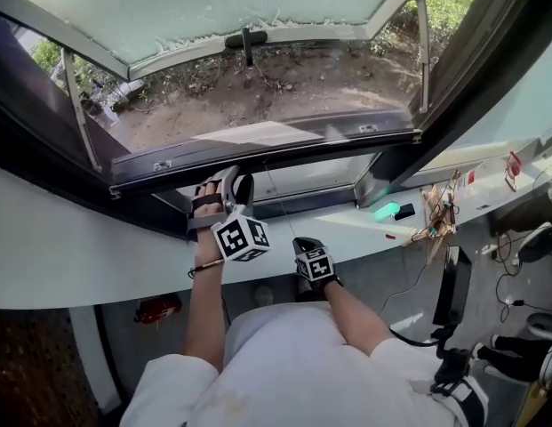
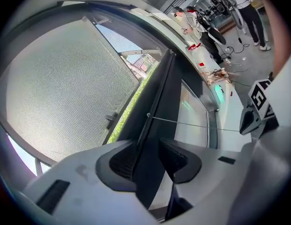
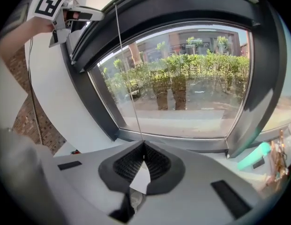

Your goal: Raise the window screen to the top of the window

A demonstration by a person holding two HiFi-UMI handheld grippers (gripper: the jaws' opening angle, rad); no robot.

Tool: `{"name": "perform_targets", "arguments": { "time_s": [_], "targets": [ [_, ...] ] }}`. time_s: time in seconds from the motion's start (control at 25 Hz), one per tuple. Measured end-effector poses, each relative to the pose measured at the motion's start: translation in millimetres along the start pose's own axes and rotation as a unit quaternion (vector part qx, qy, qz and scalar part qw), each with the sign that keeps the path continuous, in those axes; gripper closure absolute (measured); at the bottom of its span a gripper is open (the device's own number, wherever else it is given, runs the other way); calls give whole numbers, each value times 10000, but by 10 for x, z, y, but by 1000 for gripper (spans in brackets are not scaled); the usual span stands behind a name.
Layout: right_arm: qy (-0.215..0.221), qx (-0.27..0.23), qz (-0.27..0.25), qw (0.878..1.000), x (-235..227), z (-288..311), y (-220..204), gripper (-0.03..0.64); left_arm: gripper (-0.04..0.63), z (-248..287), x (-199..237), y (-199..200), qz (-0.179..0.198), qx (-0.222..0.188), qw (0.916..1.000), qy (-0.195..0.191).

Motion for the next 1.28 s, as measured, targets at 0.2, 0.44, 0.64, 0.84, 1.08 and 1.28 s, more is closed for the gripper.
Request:
{"name": "perform_targets", "arguments": {
  "time_s": [0.2, 0.44, 0.64, 0.84, 1.08, 1.28],
  "targets": [
    [-50, -153, 196, 9997, -103, -55, 2, 614, 454, -4, 6, -10, -182, -46, 9998, -8],
    [183, -160, 164, 9996, -72, -37, 19, 614, 454, -33, 63, 36, -642, -307, 9974, -143],
    [171, -184, 160, 9996, -89, -31, 77, 614, 454, -44, 112, 60, -806, -448, 9957, -102],
    [186, -268, 69, 9994, -70, -26, 164, 614, 454, -96, 201, 99, -925, -576, 9940, -11],
    [182, -575, 47, 9982, -79, -68, 377, 614, 454, -212, 384, 226, -950, -776, 9920, 289],
    [266, -764, -64, 9967, 1, -78, 534, 614, 454, -282, 531, 304, -1015, -895, 9899, 414]
  ]
}}
Point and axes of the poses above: the fingertips, and each gripper's own axes: z forward along the fingers, x to its left, y out of its top, the point moved 2 cm from there along -z, backward along the fingers
